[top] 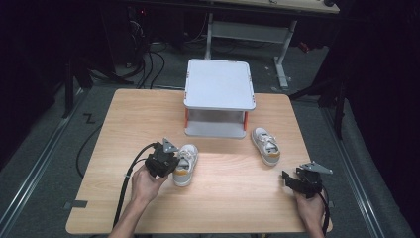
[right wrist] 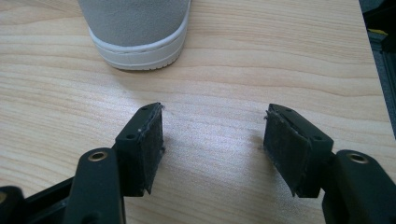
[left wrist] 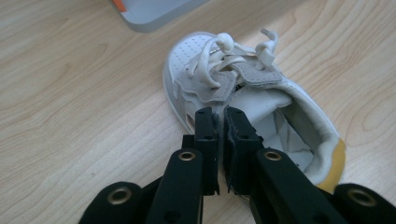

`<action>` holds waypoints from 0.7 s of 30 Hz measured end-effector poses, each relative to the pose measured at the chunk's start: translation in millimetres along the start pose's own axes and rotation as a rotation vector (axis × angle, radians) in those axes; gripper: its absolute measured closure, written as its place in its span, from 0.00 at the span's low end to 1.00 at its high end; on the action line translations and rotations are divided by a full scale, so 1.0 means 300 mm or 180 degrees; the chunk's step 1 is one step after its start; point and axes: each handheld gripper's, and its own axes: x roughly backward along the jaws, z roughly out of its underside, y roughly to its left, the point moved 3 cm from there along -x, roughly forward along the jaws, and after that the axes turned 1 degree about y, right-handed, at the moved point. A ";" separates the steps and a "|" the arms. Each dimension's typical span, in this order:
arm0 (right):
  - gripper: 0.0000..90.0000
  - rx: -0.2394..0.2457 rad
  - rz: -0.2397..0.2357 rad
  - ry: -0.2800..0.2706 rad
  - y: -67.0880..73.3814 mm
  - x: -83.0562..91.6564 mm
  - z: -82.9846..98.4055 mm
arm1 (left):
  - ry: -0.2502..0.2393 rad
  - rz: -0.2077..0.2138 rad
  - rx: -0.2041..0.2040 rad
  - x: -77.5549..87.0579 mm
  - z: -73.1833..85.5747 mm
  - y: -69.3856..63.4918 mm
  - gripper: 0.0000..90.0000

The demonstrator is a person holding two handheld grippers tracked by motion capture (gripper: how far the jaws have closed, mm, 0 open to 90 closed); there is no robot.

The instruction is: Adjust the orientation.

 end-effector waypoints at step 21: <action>0.41 0.0004 -0.0005 0.0002 0.000 0.000 0.000 | -0.0181 -0.0110 0.0058 -0.089 -0.161 -0.128 0.95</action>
